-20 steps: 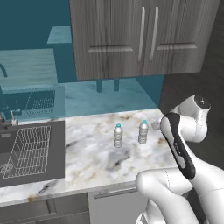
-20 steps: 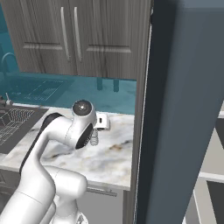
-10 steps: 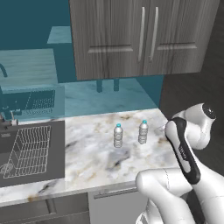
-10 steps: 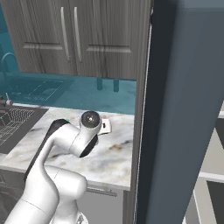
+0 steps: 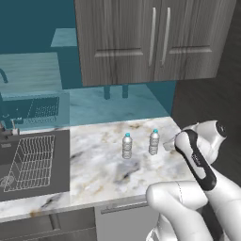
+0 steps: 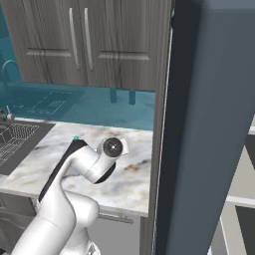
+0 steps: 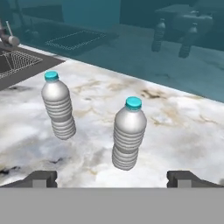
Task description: Take the bottled waters from the counter and place them in the freezer to freeze. Close the freezer door after placing the bottles.
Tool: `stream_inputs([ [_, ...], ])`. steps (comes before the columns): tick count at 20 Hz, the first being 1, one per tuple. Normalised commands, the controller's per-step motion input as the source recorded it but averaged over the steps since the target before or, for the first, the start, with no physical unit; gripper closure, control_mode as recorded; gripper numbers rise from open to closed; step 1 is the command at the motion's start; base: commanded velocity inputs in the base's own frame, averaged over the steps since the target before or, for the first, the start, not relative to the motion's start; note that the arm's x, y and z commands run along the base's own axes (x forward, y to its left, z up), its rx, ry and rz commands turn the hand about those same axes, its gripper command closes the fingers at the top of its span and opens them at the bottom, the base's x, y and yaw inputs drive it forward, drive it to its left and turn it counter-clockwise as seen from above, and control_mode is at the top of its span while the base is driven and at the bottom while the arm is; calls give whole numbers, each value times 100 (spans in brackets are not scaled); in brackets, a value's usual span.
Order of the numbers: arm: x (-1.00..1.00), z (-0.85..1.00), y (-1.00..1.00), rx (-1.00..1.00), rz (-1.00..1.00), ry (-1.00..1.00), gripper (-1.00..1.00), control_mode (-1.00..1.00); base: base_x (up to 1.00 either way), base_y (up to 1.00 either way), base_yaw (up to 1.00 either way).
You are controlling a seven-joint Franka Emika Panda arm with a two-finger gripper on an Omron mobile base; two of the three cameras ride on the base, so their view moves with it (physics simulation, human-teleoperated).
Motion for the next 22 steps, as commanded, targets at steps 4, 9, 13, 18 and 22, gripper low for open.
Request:
stream_inputs([
  [4,15,-1,-2,7,22,0,-100,-100,0,0,0],
  [9,1,0,3,0,21,-1,-100,-100,0,0,0],
  [13,0,0,0,0,5,-1,-100,-100,0,0,0],
  [18,3,-1,0,6,9,0,-100,-100,0,0,0],
  [22,1,-12,1,1,9,0,-100,-100,0,0,0],
])
